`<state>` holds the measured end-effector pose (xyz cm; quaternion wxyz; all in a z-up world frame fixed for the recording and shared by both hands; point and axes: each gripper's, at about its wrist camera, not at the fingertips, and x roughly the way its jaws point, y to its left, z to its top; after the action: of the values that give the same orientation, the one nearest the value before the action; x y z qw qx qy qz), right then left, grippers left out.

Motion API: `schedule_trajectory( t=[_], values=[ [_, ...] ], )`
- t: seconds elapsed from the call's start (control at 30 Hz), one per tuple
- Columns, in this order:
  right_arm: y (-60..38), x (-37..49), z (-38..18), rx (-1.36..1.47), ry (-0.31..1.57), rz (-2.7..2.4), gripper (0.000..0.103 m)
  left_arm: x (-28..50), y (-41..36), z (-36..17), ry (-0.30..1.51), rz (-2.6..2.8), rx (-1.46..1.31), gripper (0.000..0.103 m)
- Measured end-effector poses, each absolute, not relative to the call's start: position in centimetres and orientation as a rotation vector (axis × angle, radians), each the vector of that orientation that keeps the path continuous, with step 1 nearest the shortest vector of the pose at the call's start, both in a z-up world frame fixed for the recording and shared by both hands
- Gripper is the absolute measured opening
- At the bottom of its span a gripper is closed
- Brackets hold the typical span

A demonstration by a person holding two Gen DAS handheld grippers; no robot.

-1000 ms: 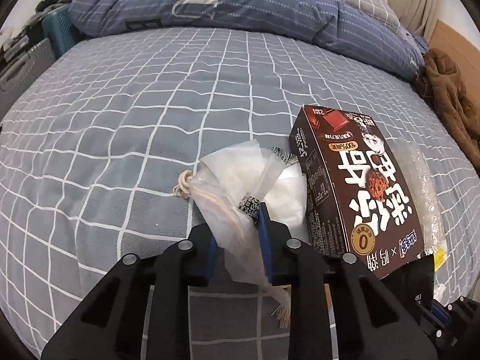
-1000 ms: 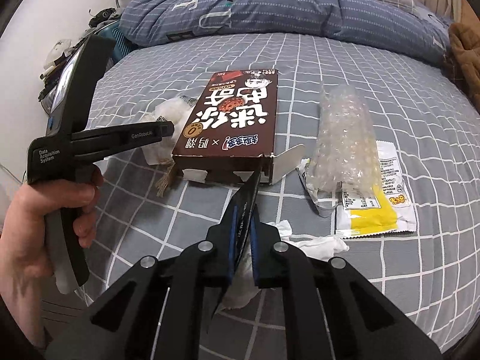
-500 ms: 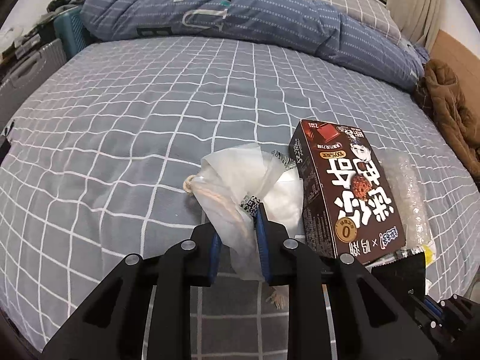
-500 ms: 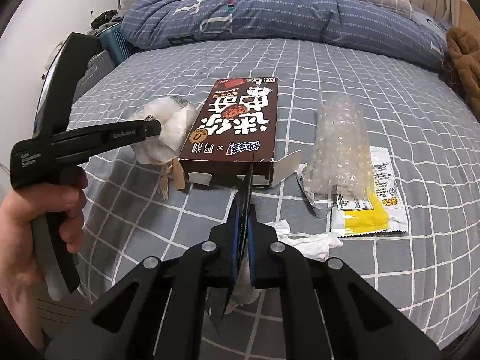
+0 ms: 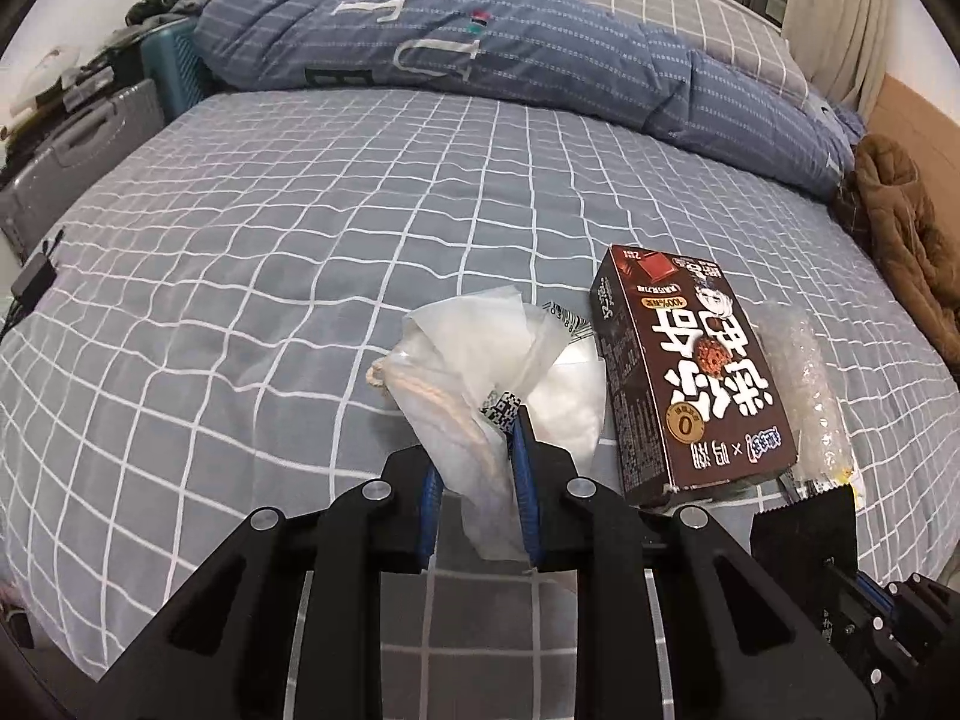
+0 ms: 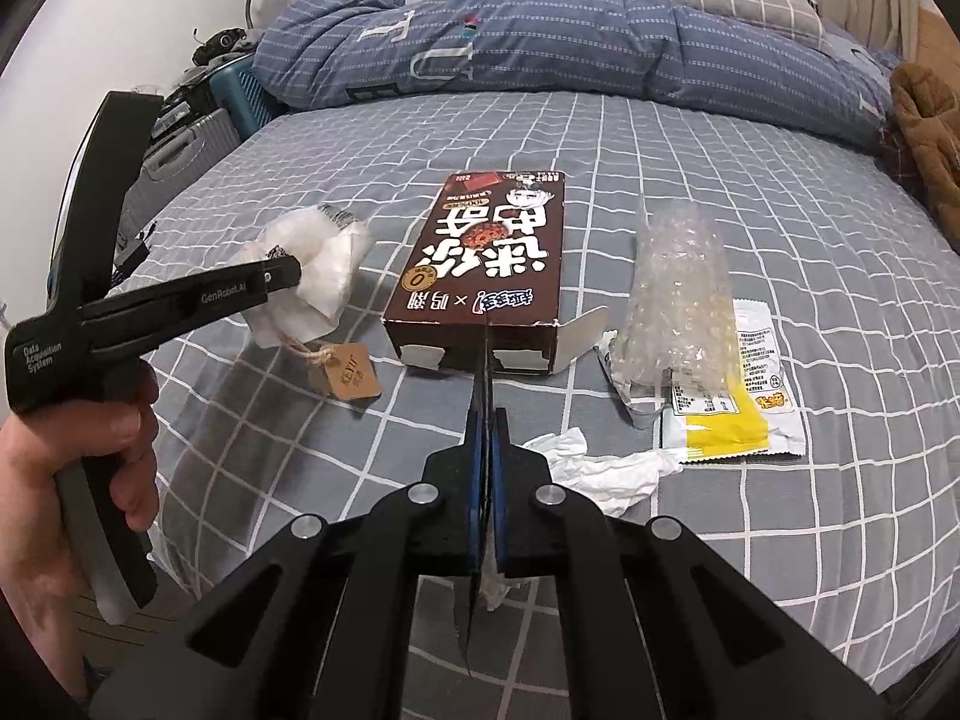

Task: Collect trash
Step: 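Lift the tissue bag and black packet and carry them to the bin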

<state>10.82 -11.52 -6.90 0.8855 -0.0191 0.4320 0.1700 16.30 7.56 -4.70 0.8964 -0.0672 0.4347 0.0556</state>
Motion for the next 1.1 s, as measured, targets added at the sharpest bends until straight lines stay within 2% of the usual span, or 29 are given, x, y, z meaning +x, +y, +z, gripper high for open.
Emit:
schedule_trajectory(
  t=[1.1],
  values=[
    [-12.9, 4.6, -5.0, -0.07, 0.843, 0.355, 0.002, 7.3, 6.5, -3.2, 0.88, 0.122, -0.152, 0.02]
  ],
)
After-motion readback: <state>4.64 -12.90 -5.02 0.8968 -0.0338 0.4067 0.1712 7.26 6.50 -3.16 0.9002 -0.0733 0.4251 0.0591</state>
